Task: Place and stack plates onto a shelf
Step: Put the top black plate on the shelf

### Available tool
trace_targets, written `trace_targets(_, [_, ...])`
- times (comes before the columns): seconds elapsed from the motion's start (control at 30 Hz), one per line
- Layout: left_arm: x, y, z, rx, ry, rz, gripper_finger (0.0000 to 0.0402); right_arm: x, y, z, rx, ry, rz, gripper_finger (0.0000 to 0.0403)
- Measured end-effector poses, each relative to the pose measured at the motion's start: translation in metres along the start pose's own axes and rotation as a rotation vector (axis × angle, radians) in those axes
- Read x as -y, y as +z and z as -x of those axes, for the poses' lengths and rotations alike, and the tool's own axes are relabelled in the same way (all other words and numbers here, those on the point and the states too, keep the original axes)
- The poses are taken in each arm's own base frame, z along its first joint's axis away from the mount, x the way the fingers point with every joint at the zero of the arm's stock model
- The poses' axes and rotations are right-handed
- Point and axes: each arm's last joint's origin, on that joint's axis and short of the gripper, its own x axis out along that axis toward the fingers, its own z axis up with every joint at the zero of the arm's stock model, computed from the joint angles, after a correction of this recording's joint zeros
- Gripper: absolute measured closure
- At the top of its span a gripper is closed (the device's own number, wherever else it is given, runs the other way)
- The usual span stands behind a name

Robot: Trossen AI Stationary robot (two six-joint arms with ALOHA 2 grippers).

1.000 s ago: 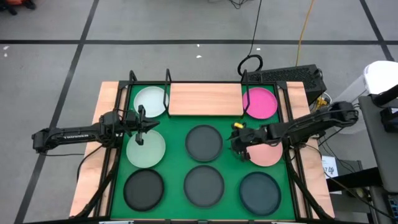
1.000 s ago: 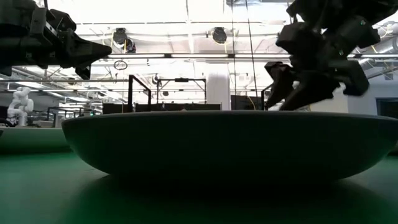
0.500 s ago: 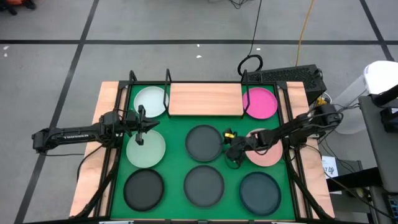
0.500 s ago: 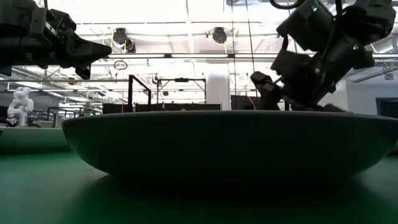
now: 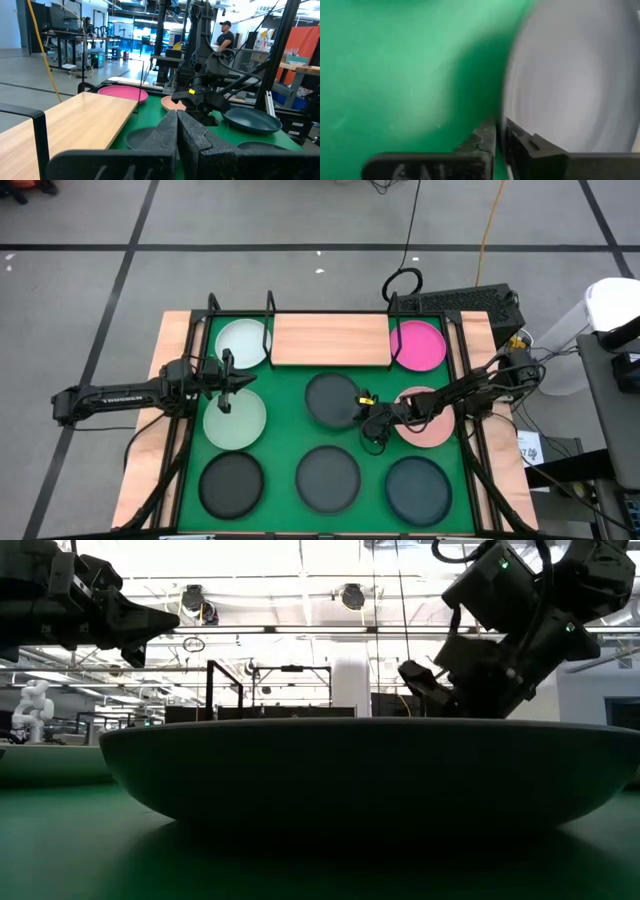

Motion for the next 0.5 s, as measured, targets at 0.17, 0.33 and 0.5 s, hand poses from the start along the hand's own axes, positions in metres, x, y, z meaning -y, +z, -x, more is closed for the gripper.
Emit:
trace_targets(0.17, [0.0,0.0,0.0,0.0,0.0,0.0,0.0398,0.011,0.016,0.013,0.124,-0.092,0.077,0.0398])
trace_targets(0.33, [0.0,0.0,0.0,0.0,0.0,0.0,0.0398,0.044,0.026,0.031,0.088,-0.294,0.038,0.04])
trace_targets(0.5, [0.0,0.0,0.0,0.0,0.0,0.0,0.0398,0.083,0.012,0.045,0.022,-0.446,-0.117,0.0401])
